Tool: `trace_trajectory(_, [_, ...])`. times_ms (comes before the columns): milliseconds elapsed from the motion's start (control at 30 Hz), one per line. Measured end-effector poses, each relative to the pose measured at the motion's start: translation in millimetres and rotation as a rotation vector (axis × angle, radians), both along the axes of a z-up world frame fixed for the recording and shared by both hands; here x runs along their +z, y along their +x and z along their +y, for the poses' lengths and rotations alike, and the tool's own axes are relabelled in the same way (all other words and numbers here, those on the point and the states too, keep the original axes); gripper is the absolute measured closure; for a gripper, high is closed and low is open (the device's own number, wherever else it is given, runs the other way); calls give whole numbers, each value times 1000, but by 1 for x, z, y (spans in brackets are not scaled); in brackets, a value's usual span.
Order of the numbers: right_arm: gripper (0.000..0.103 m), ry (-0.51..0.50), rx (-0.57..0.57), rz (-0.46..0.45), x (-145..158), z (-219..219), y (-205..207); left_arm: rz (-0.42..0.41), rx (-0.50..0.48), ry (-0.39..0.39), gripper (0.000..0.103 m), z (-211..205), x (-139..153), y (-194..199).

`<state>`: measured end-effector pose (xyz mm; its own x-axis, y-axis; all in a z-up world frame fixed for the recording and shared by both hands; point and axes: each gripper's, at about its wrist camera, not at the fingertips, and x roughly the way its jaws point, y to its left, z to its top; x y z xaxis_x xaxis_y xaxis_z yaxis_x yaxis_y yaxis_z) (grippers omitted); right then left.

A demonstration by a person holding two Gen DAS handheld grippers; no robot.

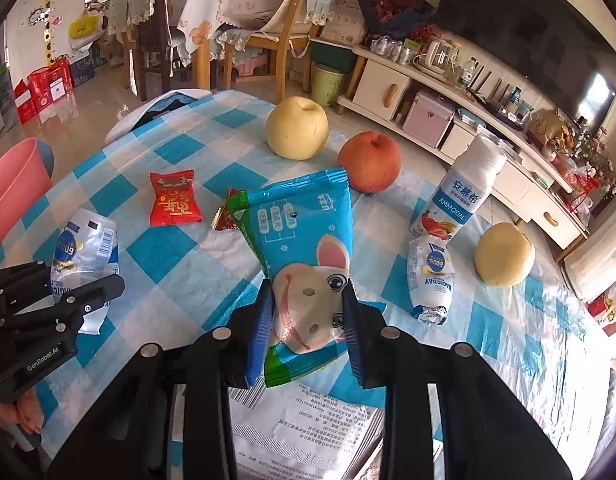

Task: Collect trash
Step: 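Close the left tool on the white bottle while the right tool closes on the cow-print packet, then lift the bottle with the left tool while the right tool lifts the cow-print packet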

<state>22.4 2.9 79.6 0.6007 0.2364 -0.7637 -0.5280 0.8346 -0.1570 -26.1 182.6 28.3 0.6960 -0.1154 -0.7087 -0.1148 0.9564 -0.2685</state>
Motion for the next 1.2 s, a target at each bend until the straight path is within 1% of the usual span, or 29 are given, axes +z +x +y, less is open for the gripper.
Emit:
trace_trajectory(233, [69, 32, -21, 6, 9, 1, -25, -14, 10, -7, 78, 11, 6, -18])
trace_trajectory(400, [69, 43, -27, 26, 3, 8, -46, -22, 10, -15, 78, 18, 10, -33])
trace_trajectory(700, [69, 109, -36, 63, -5, 20, -85, -42, 23, -25, 78, 36, 15, -59])
trace_trajectory(1000, [69, 130, -19, 95, -15, 36, -110, -71, 51, -45, 78, 54, 22, -77])
trace_trajectory(1200, [69, 145, 5, 107, -13, 49, -123, -109, 84, -55, 78, 69, 28, -85])
